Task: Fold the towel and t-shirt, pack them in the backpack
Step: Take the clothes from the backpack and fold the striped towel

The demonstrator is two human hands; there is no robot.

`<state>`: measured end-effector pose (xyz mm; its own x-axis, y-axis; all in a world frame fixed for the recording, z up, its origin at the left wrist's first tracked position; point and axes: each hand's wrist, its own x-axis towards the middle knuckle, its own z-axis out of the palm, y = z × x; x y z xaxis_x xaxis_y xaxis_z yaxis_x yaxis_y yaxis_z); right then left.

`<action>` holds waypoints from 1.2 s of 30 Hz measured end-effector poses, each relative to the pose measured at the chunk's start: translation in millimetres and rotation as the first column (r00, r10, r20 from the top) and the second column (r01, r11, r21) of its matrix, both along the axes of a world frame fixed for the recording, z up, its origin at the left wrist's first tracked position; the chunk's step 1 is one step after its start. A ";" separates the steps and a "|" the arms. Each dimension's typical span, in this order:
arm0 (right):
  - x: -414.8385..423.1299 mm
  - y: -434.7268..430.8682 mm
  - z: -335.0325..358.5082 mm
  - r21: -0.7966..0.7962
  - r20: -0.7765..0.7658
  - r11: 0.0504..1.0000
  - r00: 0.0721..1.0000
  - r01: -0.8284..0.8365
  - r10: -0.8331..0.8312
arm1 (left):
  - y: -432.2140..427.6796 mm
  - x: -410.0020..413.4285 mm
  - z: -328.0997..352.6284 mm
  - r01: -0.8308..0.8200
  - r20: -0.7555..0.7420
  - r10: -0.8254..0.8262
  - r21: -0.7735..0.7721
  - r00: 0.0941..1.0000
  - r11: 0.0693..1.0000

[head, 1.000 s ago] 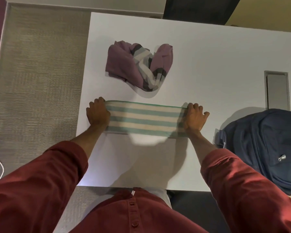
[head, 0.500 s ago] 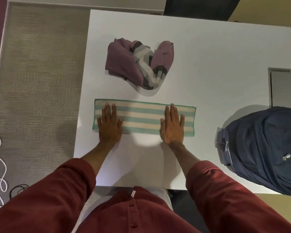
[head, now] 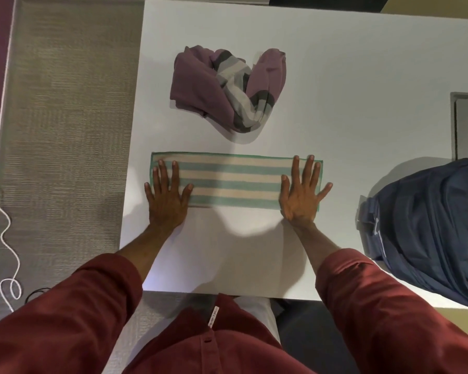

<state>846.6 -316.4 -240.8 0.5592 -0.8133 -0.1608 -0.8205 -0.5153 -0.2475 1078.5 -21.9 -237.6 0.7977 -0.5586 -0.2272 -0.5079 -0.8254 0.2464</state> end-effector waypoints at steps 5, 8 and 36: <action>3.0 2.3 3.4 -0.023 0.023 1.000 1.000 0.014 -0.013 | -6.8 -2.9 3.7 -0.017 0.048 0.017 -0.001 0.999 1.000; 11.2 18.1 12.9 -0.042 0.049 0.999 0.999 0.014 -0.012 | -13.9 -9.0 10.0 0.012 0.010 -0.012 -0.048 1.000 0.999; -40.7 40.1 29.9 0.104 -0.023 0.967 0.972 0.234 -0.233 | -37.1 -66.6 19.7 0.290 -0.053 -0.293 -0.052 0.955 0.956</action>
<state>805.9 -276.3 -210.9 0.3536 -0.8992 -0.2576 -0.9179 -0.2804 -0.2809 1011.9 -59.1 -217.9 0.5847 -0.7751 -0.2395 -0.7083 -0.6317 0.3152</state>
